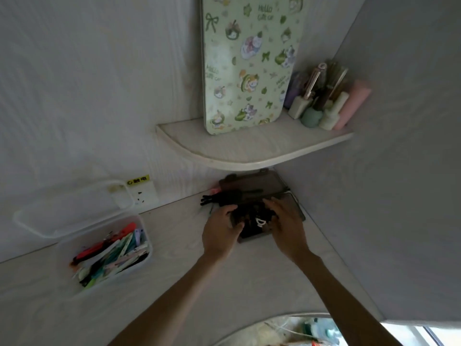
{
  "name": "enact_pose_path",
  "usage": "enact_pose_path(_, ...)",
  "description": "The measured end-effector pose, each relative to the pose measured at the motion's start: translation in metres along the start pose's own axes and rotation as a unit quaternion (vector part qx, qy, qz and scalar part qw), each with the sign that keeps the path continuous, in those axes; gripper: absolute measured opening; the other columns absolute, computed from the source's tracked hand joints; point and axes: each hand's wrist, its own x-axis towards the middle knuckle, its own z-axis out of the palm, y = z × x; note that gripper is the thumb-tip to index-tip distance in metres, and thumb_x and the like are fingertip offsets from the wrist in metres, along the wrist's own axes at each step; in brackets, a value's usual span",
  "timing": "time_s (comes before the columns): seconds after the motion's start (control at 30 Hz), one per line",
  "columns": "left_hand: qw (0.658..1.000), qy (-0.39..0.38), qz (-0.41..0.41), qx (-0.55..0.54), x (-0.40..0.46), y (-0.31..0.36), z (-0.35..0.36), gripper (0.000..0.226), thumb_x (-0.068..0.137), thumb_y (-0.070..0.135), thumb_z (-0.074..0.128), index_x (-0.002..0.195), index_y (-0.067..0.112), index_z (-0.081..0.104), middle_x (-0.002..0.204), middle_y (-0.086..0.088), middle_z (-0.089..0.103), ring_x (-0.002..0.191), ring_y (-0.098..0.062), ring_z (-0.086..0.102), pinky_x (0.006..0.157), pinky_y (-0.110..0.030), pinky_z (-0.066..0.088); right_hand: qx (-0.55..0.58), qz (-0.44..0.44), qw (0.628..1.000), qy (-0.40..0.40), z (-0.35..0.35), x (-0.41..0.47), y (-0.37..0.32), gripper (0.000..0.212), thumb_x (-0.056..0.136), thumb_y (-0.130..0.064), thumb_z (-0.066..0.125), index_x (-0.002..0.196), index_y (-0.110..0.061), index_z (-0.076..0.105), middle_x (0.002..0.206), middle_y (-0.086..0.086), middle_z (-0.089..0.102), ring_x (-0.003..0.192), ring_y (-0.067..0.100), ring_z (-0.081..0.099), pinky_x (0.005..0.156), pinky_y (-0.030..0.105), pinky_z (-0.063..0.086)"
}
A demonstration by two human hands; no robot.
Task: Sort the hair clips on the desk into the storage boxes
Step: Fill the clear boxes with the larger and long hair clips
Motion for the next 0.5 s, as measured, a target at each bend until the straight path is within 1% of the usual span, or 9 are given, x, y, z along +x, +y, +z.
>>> enact_pose_path(0.07,0.999,0.024,-0.027,-0.006,-0.001,-0.006,-0.001,0.048,0.080,0.027,0.070,0.124,0.020,0.053,0.124,0.001,0.057,0.111,-0.017,0.058,0.089,-0.030,0.048,-0.073,0.050,0.996,0.007,-0.002,0.003,0.007,0.053,0.087,-0.020,0.030,0.137,-0.010,0.043,0.143,0.015,0.043,0.134,0.034,0.038,0.110,0.049,0.033)
enact_pose_path(0.13,0.997,-0.022,-0.071,-0.012,0.001,-0.008,-0.001,0.054,0.084,0.032,0.065,0.133,0.019,0.046,0.132,0.000,0.054,0.113,-0.020,0.058,0.091,-0.032,0.047,-0.115,0.093,0.988,-0.040,-0.006,0.008,0.013,0.057,0.092,-0.030,0.020,0.144,-0.009,0.028,0.150,0.013,0.031,0.140,0.030,0.029,0.113,0.044,0.027)
enact_pose_path(0.17,0.996,-0.051,-0.077,-0.003,0.003,-0.006,-0.001,0.053,0.087,0.032,0.061,0.135,0.019,0.045,0.135,0.000,0.053,0.113,-0.020,0.059,0.092,-0.032,0.046,-0.132,0.108,0.983,-0.066,-0.007,0.012,0.016,0.053,0.096,-0.029,0.024,0.145,-0.010,0.025,0.151,0.011,0.029,0.140,0.029,0.028,0.111,0.043,0.028)
enact_pose_path(0.2,0.995,-0.072,-0.070,0.010,0.004,-0.004,0.000,0.047,0.089,0.030,0.058,0.134,0.020,0.046,0.134,-0.001,0.055,0.112,-0.020,0.060,0.091,-0.031,0.046,-0.149,0.116,0.979,-0.078,-0.008,0.014,0.018,0.049,0.097,-0.025,0.029,0.143,-0.010,0.028,0.148,0.012,0.034,0.136,0.030,0.032,0.106,0.042,0.033)
enact_pose_path(0.27,0.995,-0.080,-0.045,0.034,0.005,0.003,0.000,0.036,0.090,0.027,0.054,0.126,0.022,0.055,0.124,0.001,0.062,0.105,-0.019,0.062,0.084,-0.030,0.046,-0.169,0.105,0.979,-0.047,-0.012,0.019,0.015,0.035,0.096,-0.019,0.038,0.127,-0.006,0.045,0.124,0.017,0.055,0.116,0.034,0.049,0.083,0.039,0.042)
enact_pose_path(0.3,0.995,-0.074,-0.036,0.048,0.005,0.006,0.000,0.031,0.090,0.026,0.054,0.120,0.020,0.059,0.117,0.001,0.065,0.101,-0.019,0.063,0.080,-0.030,0.046,-0.166,0.099,0.981,-0.018,-0.016,0.021,0.011,0.028,0.095,-0.017,0.040,0.117,-0.004,0.051,0.109,0.018,0.061,0.104,0.035,0.055,0.073,0.035,0.041)
enact_pose_path(0.33,0.995,-0.067,-0.030,0.065,0.005,0.009,-0.002,0.027,0.088,0.026,0.055,0.113,0.018,0.063,0.109,0.000,0.068,0.096,-0.020,0.064,0.076,-0.029,0.046,-0.156,0.102,0.982,0.004,-0.019,0.023,0.008,0.023,0.094,-0.014,0.041,0.109,-0.003,0.054,0.098,0.018,0.063,0.094,0.034,0.058,0.067,0.033,0.039)
enact_pose_path(0.4,0.993,-0.065,-0.017,0.094,0.004,0.011,-0.006,0.020,0.085,0.023,0.056,0.100,0.016,0.067,0.097,-0.002,0.071,0.085,-0.019,0.066,0.071,-0.030,0.048,-0.131,0.109,0.985,0.026,-0.026,0.027,0.002,0.019,0.092,-0.009,0.042,0.100,-0.003,0.057,0.095,0.016,0.063,0.090,0.032,0.057,0.067,0.033,0.041)
enact_pose_path(0.5,0.986,-0.104,-0.002,0.132,0.006,0.009,-0.016,0.020,0.082,0.021,0.059,0.097,0.020,0.071,0.093,0.000,0.072,0.084,-0.017,0.067,0.073,-0.030,0.050,-0.112,0.096,0.989,0.023,-0.035,0.028,0.002,0.028,0.090,-0.008,0.042,0.113,-0.008,0.058,0.113,0.015,0.058,0.105,0.032,0.051,0.083,0.038,0.043)
